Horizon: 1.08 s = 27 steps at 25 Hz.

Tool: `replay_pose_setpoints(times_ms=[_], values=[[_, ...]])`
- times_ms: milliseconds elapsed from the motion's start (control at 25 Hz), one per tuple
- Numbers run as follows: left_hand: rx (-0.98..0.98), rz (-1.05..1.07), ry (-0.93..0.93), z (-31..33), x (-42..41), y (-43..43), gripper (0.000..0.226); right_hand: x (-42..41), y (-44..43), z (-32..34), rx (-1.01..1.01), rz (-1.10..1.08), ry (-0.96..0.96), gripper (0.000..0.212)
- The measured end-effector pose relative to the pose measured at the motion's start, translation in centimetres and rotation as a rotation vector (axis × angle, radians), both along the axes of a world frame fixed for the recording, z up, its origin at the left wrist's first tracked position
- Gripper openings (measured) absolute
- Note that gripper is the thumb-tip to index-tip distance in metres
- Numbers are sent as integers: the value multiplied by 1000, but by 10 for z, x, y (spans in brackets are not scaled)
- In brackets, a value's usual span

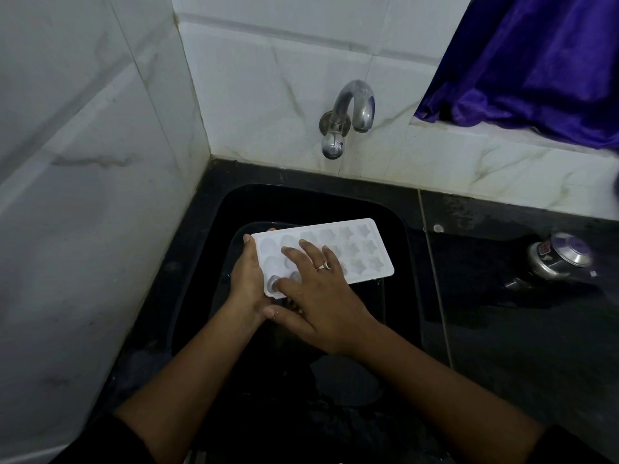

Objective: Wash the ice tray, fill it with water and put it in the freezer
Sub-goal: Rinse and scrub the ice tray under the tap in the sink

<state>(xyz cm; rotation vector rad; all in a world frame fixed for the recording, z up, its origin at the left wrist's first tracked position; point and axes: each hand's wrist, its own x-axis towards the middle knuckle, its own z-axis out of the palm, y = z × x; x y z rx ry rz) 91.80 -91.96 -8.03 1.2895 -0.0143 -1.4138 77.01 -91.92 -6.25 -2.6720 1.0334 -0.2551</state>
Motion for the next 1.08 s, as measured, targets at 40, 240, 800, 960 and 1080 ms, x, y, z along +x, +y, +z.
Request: replay_pose_setpoints(times_ms=[40, 240, 800, 960, 1080], values=[[-10, -6, -1, 0, -1, -1, 60, 2, 1, 0, 10, -5, 2, 51], [11, 4, 7, -6, 4, 0, 67, 6, 9, -4, -15, 20, 26, 60], [-25, 53, 80, -11, 5, 1, 58, -6, 3, -9, -4, 54, 70, 59], [4, 14, 75, -14, 2, 2, 61, -3, -1, -6, -10, 57, 70, 55], [-17, 44, 69, -17, 6, -2, 60, -6, 3, -11, -30, 72, 100, 62]])
